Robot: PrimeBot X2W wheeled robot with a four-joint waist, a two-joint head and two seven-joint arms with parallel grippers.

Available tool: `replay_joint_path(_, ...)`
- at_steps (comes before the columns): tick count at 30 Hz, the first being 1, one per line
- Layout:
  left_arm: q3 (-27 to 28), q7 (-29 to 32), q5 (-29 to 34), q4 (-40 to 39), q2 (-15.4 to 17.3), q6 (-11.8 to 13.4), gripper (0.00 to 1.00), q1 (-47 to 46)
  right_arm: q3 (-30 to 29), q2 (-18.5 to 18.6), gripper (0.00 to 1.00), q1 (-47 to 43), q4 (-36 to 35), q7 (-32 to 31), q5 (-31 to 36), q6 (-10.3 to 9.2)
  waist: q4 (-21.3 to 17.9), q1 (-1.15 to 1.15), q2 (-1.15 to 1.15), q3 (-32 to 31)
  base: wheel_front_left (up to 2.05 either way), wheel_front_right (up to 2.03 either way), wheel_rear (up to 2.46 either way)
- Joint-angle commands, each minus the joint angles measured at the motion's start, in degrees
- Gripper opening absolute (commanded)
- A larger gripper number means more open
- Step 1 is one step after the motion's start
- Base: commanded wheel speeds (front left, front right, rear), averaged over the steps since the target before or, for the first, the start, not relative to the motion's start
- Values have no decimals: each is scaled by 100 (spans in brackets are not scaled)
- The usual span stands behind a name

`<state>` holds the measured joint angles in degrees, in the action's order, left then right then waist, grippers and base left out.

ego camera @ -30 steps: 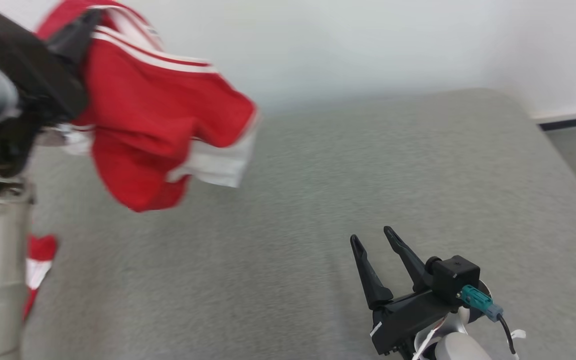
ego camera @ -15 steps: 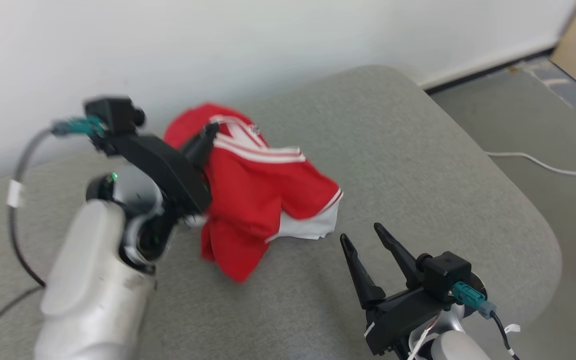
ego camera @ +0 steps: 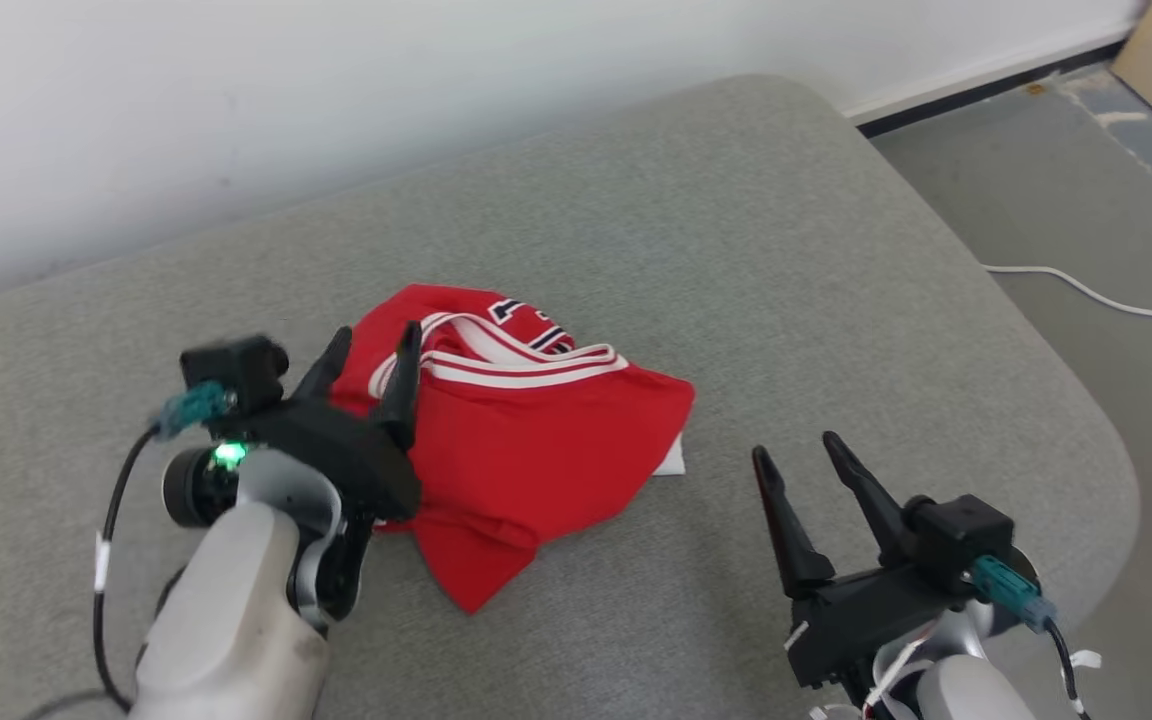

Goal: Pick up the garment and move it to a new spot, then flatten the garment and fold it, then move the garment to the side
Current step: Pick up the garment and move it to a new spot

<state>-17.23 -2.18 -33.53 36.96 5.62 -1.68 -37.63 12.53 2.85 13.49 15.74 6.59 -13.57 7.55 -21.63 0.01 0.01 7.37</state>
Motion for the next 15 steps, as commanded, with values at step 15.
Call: replay_joint_path(15,965,-1296,960,-1990,224,196,100,2372,-1177,7,100,-595,-130,-51,491,-12,1883,-1,-1,-1045,0,0,0)
